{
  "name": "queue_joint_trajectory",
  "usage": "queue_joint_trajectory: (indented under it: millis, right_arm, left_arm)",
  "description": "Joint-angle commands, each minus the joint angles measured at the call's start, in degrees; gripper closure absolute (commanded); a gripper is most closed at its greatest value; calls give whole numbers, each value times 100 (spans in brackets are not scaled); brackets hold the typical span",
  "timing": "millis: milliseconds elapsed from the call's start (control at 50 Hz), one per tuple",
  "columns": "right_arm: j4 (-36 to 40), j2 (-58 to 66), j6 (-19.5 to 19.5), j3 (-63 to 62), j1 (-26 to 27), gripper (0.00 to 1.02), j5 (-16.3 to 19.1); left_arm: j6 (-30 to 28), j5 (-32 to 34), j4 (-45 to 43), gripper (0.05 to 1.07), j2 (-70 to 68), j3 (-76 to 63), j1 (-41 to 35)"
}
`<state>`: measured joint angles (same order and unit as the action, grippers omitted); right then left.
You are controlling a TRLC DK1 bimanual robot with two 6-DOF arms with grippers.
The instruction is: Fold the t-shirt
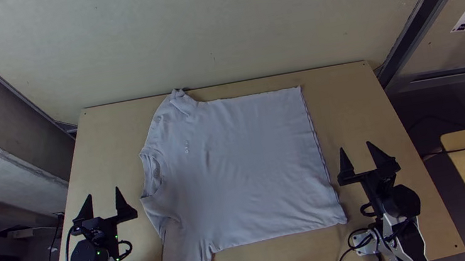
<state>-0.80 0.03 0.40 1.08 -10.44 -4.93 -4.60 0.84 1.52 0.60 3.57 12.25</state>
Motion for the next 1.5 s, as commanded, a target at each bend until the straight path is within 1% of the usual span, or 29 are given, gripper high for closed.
queue_joint_trajectory:
  millis: [0, 600, 700, 920, 1040, 1160, 1280, 1480]
  right_arm:
    - [71, -21, 74, -73, -2, 4, 9]
    - [71, -21, 74, -73, -2, 4, 9]
    - [71, -21, 74, -73, -2, 4, 9]
    - [71, -21, 74, -73, -2, 4, 9]
    - [80, -21, 56, -73, -11, 4, 9]
    - [124, -21, 39, -64, -204, 4, 97]
    - [62, -30, 39, 32, -345, 4, 80]
    - [-26, 6, -23, 630, -283, 4, 71]
  left_arm:
    - [-41, 13, -2, 9, -60, -243, 32]
    - [-41, 13, -38, 10, -60, -252, 32]
    - [240, 13, -38, 10, -60, -252, 14]
    - [249, 13, -38, 9, -60, -252, 5]
    - [223, 13, -29, 9, -69, -252, 49]
    - [38, -5, 68, 9, -51, -208, 84]
    - [-32, 4, 437, 10, -60, -50, 84]
    - [-146, 21, 437, 9, 168, 407, 111]
